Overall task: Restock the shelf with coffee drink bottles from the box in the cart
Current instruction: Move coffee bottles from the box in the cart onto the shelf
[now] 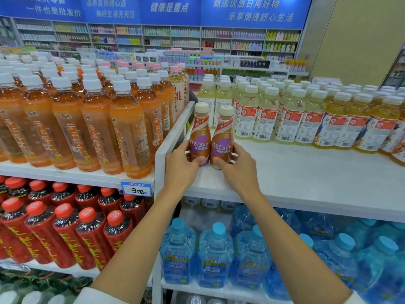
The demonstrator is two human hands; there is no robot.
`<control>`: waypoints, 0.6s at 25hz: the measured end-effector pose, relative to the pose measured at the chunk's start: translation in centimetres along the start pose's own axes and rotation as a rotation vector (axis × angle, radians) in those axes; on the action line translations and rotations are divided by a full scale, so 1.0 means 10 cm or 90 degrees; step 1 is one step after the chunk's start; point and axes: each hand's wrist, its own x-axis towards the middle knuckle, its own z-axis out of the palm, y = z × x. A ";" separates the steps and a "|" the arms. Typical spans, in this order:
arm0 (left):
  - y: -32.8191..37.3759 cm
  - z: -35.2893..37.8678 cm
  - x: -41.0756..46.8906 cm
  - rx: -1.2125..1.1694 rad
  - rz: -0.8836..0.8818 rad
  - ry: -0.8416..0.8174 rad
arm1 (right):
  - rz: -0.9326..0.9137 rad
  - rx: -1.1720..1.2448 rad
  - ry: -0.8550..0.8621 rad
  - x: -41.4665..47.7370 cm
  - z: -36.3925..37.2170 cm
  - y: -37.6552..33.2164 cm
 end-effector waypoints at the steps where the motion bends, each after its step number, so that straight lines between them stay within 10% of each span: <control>1: -0.01 0.01 0.01 0.004 0.000 0.001 | 0.000 0.000 0.000 0.01 0.01 0.01; 15: -0.09 0.05 0.00 0.049 0.014 0.012 | 0.009 -0.056 -0.021 0.02 0.04 0.06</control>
